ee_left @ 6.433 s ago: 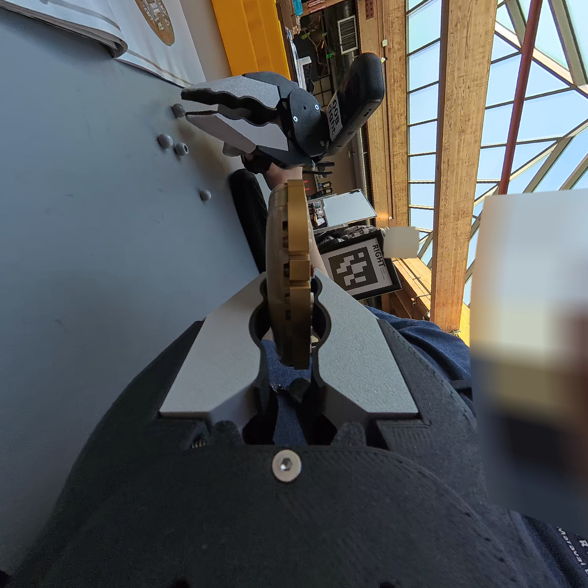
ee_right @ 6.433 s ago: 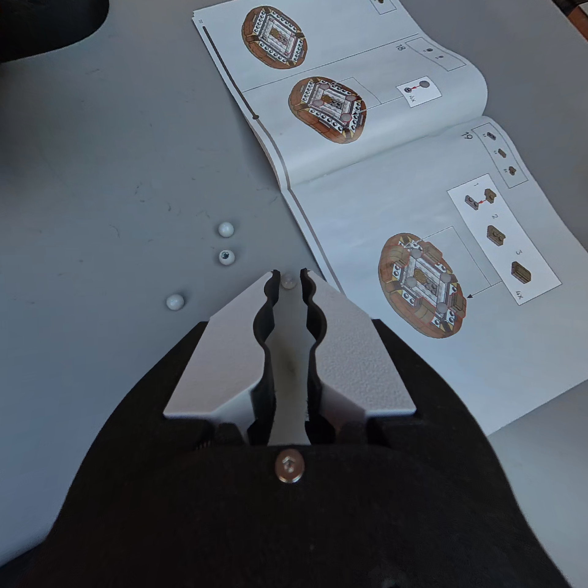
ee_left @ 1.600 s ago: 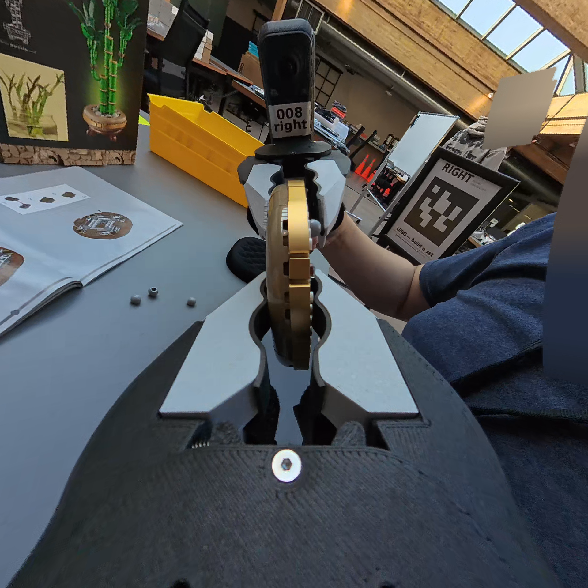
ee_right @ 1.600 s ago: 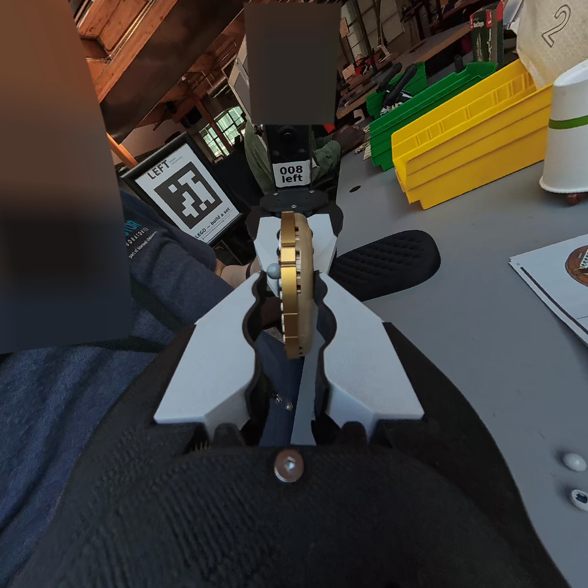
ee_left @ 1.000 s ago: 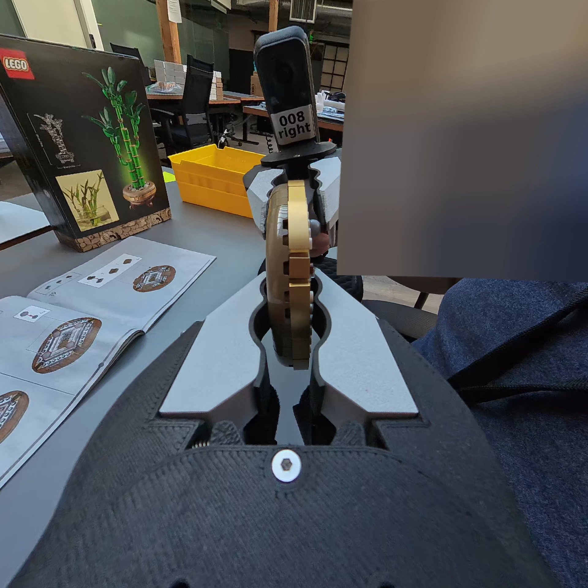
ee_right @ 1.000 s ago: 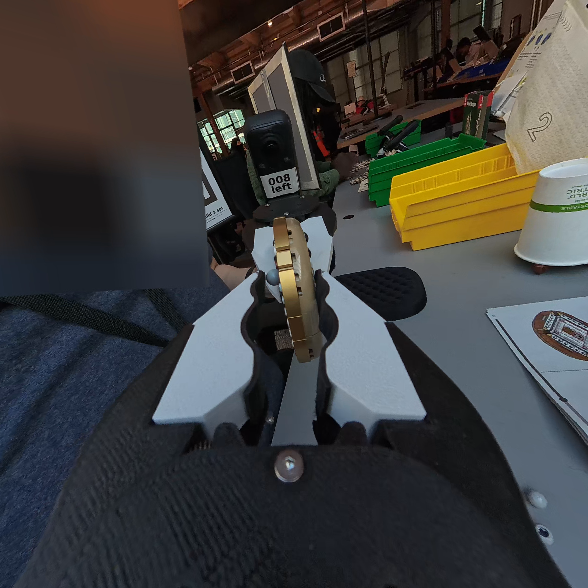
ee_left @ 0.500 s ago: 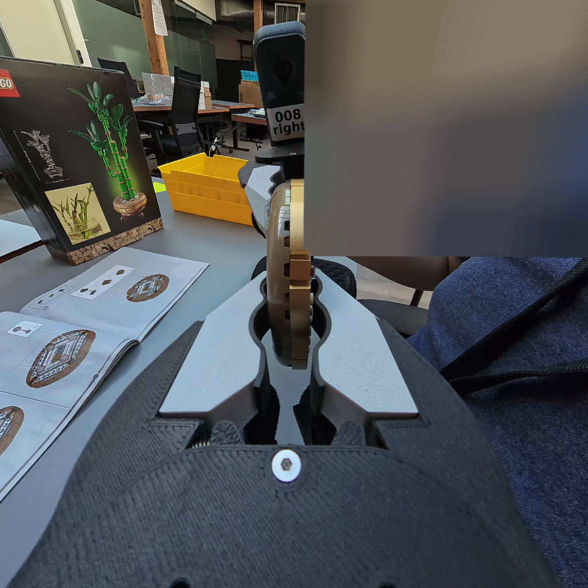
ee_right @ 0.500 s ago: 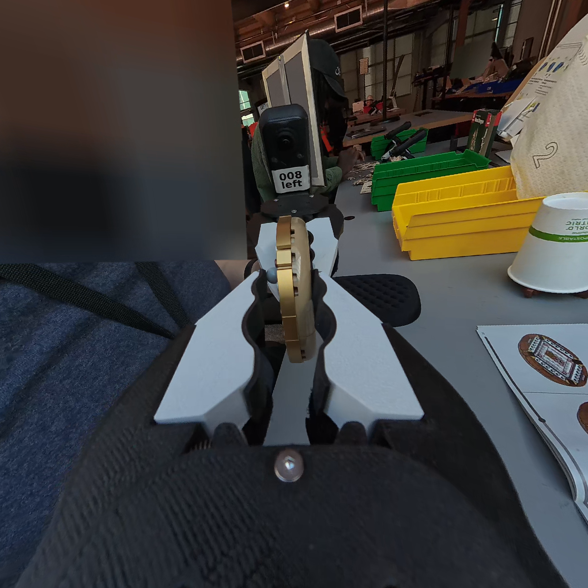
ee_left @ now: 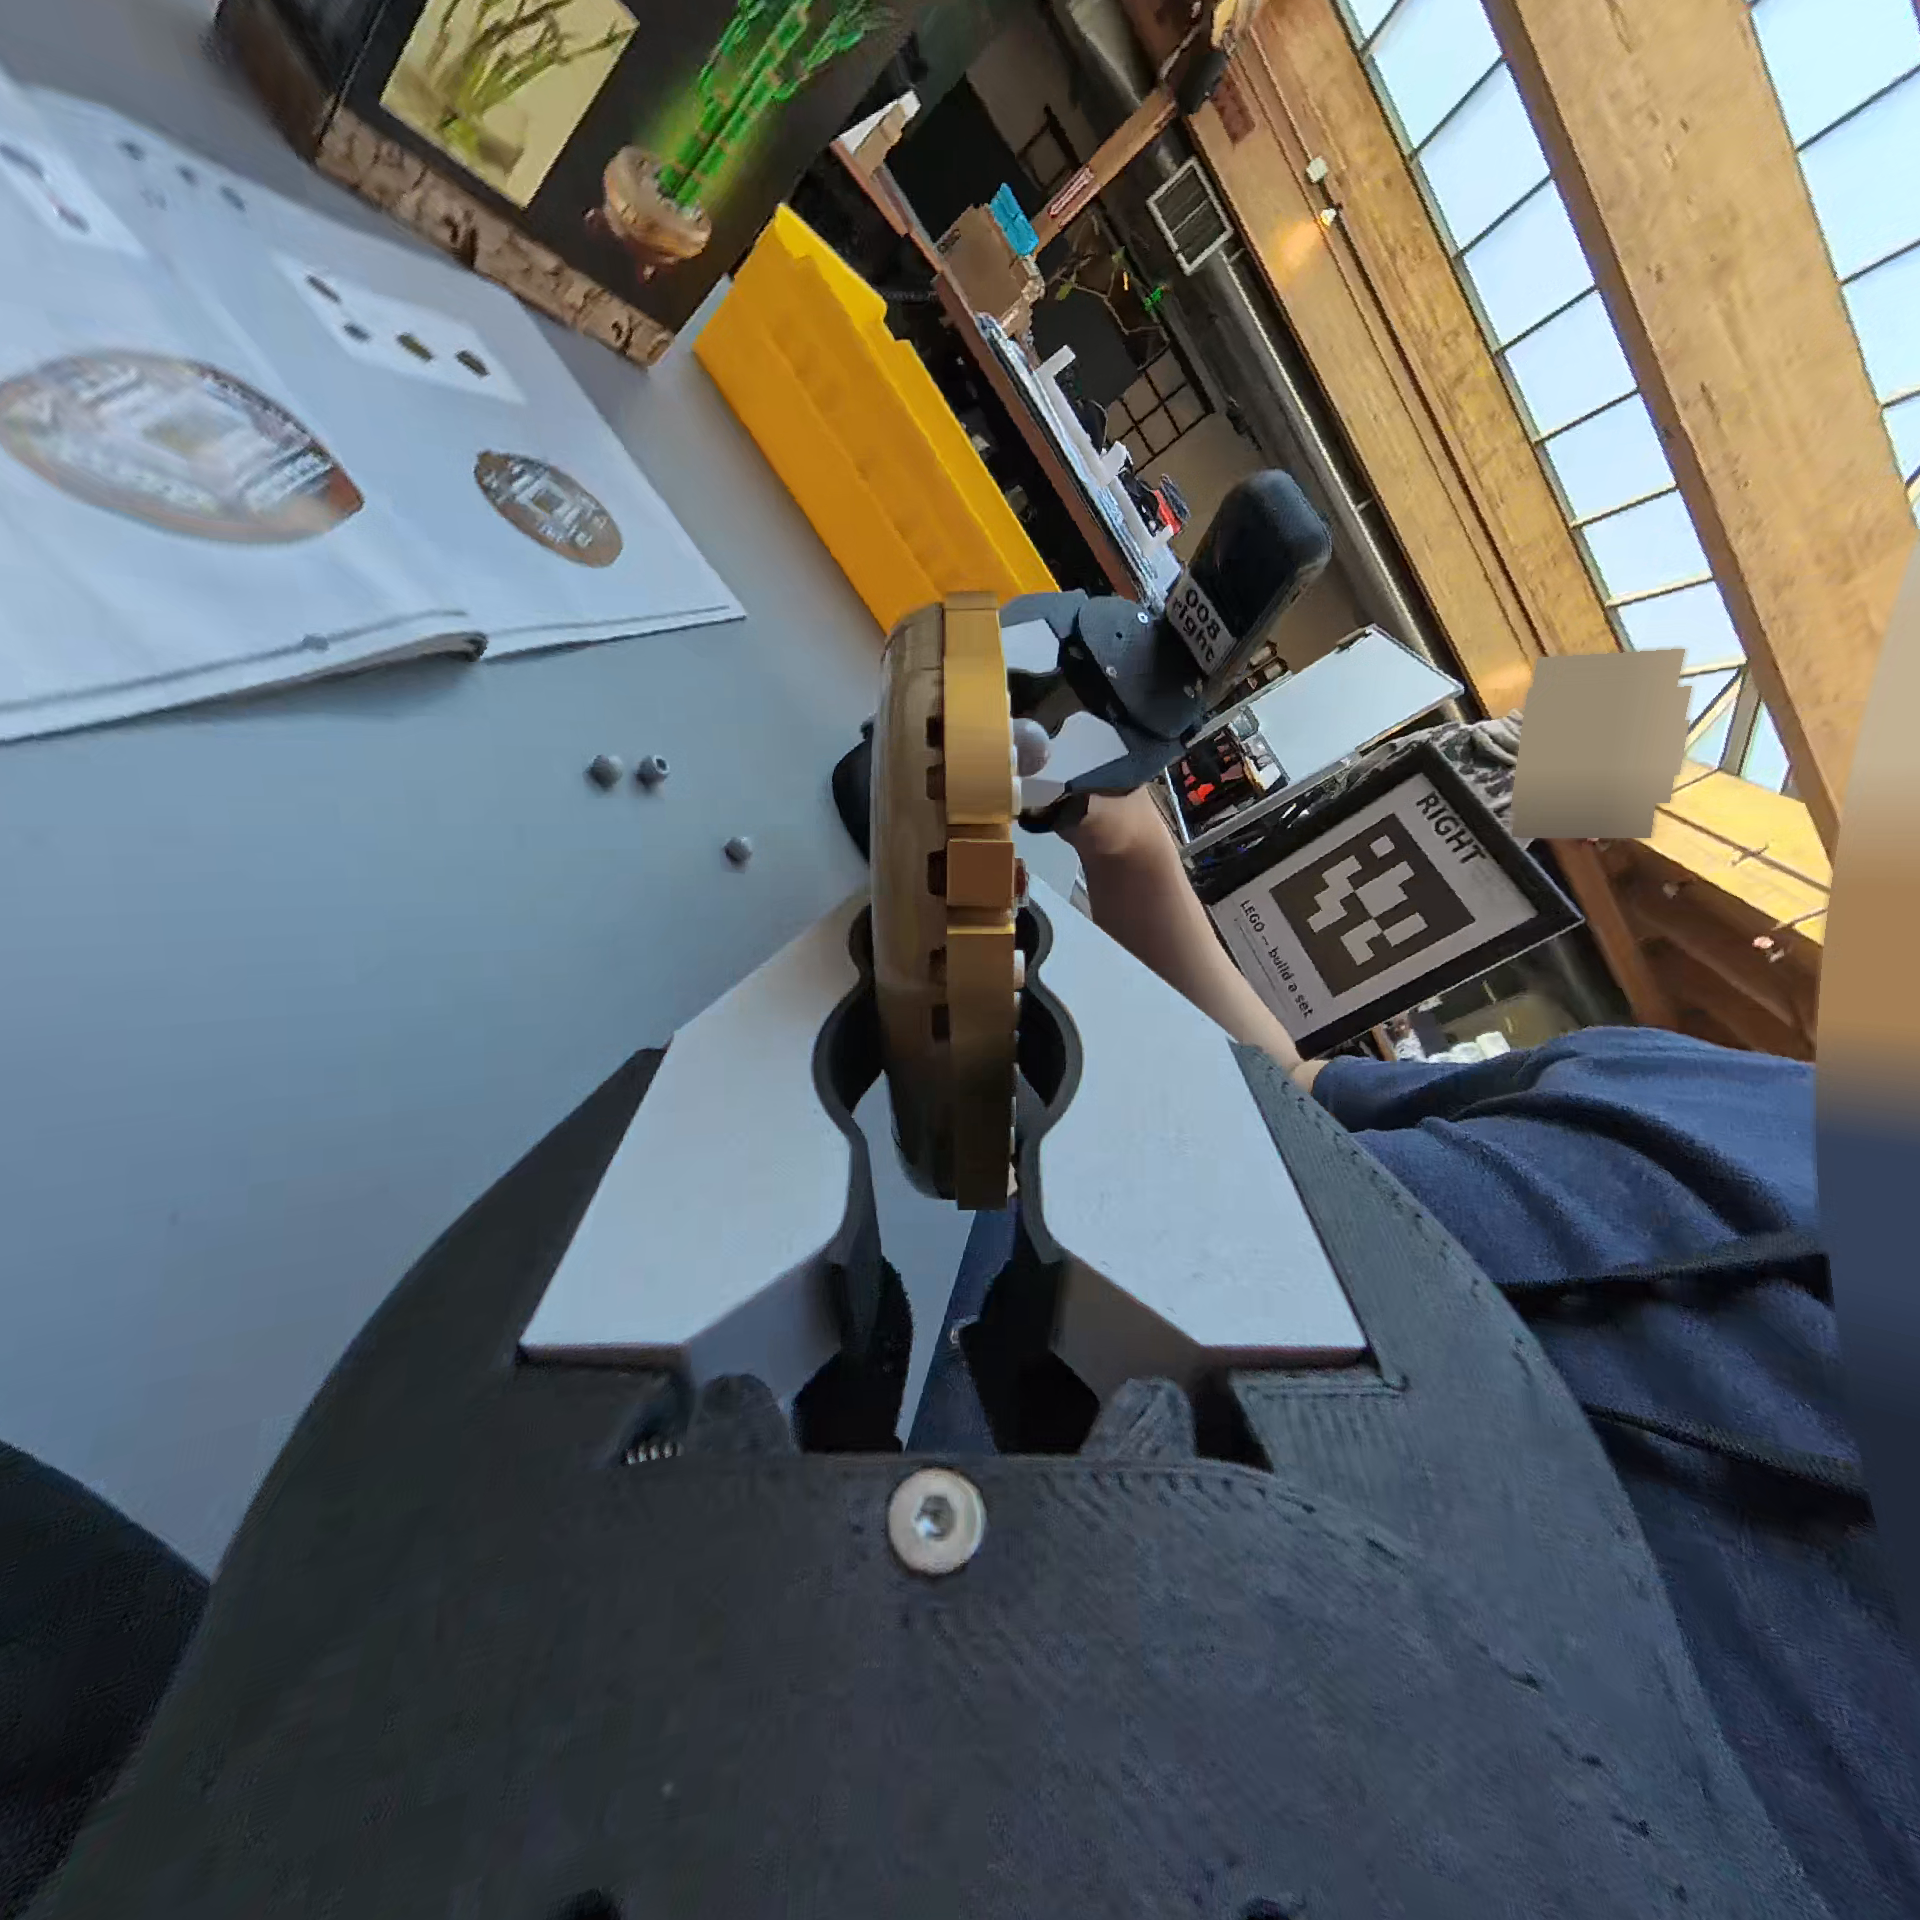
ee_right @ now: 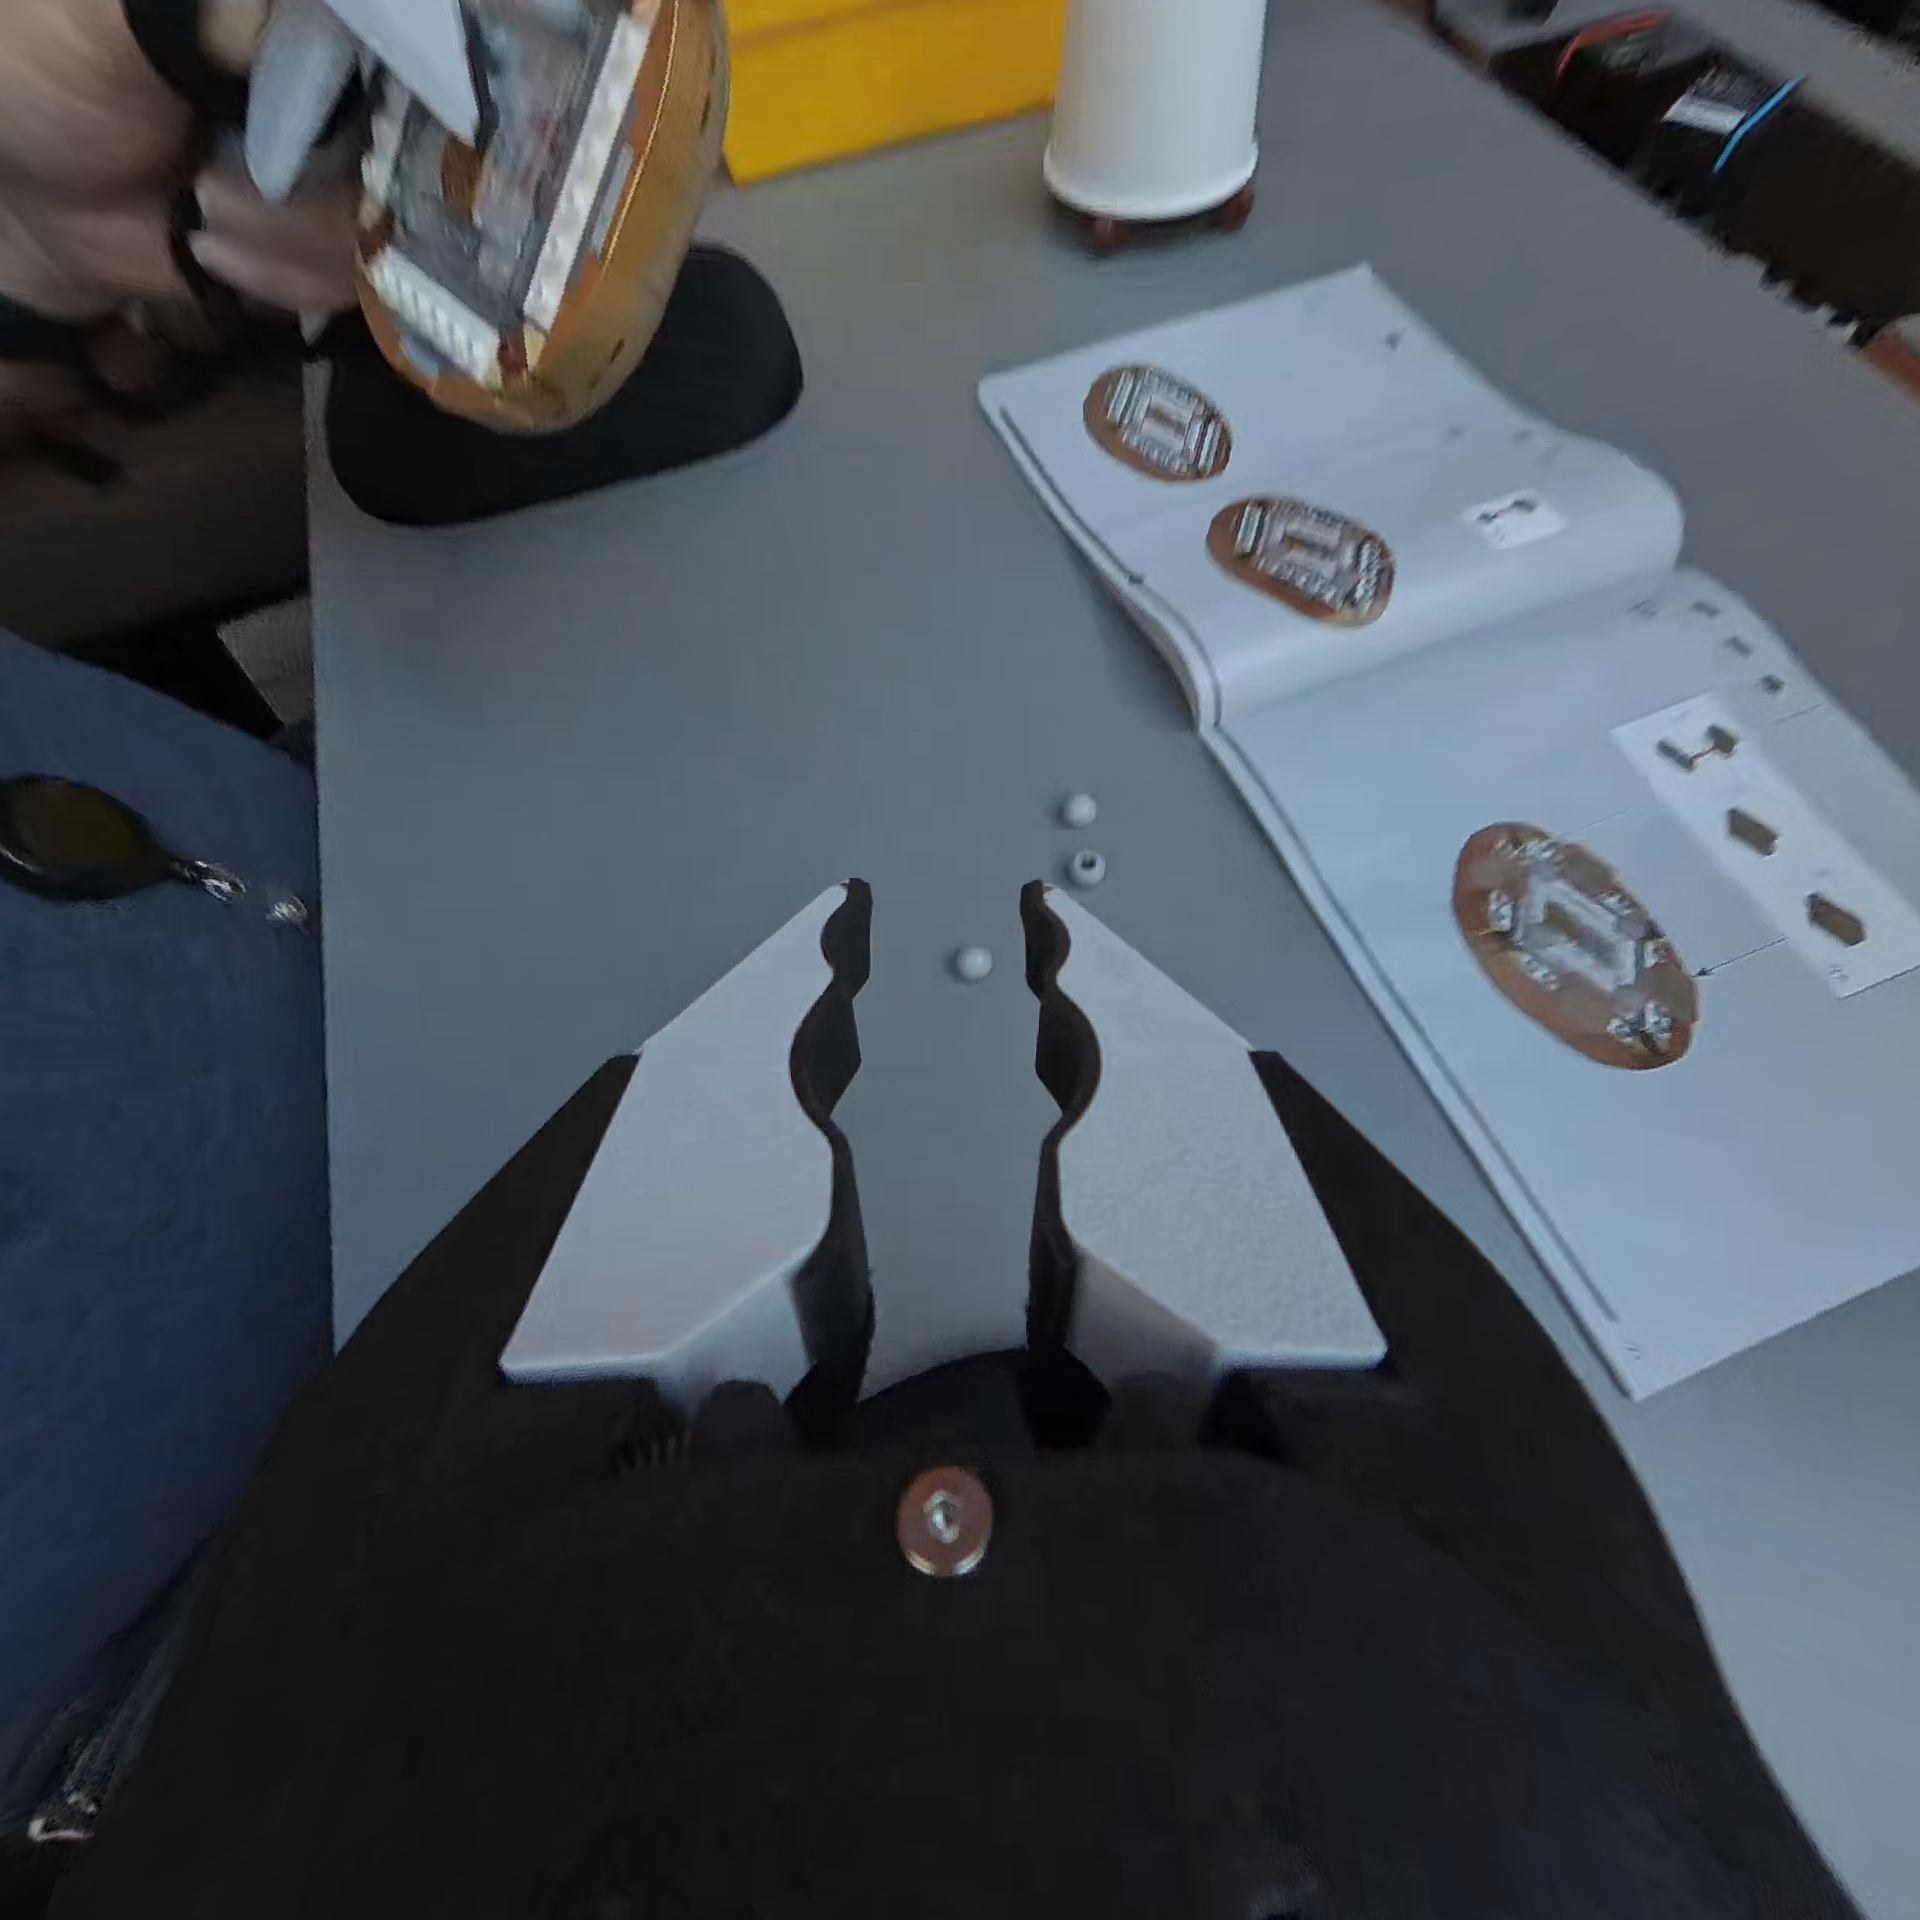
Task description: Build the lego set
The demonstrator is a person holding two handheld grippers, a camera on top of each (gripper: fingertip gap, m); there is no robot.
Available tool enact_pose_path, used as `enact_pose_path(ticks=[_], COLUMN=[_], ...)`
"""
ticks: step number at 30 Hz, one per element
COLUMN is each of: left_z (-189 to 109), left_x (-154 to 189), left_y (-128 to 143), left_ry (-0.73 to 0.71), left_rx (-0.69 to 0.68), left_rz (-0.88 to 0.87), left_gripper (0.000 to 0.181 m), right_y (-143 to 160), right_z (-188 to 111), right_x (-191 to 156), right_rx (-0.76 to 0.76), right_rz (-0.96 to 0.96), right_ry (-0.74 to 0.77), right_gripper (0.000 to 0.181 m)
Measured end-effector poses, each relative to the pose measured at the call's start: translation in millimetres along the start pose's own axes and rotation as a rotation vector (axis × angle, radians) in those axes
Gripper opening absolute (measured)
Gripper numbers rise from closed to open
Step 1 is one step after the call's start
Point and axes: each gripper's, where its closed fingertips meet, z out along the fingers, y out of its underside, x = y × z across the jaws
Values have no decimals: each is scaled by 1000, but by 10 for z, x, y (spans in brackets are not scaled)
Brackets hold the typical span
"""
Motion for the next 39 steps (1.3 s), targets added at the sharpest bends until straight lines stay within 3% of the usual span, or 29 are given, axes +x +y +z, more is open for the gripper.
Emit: enact_pose_path(ticks=[3, 8, 22, 24, 28, 30, 35, 39], left_z=[49, 131, 144, 143, 202, 247, 303, 296], left_x=[-132, -244, -441, -460, -470, -459, -409, -396], left_y=[74, 187, 220, 226, 243, 252, 249, 247], left_ry=[5, 16, 0, -3, 2, 11, 44, 51], left_rx=[-27, -51, -26, -18, -12, -19, -21, -20], left_rz=[-129, -277, -368, -378, -393, -399, -418, -419], left_gripper=[19, 19, 19, 19, 19, 19, 19, 19], right_y=[284, 477, 472, 359, -493, -720, -629, -635], right_z=[232, 442, 491, 480, 406, 454, 676, 700], right_x=[59, 74, 52, 33, -395, -643, -737, -727], right_rx=[-118, -204, -230, -195, 56, 72, -76, -81], right_rz=[-55, -2, -53, -64, -130, -182, -270, -259], right_ry=[79, 48, 40, 51, -57, -127, -147, -149], right_gripper=[21, 19, 9, 9, 8, 8, 8, 8])
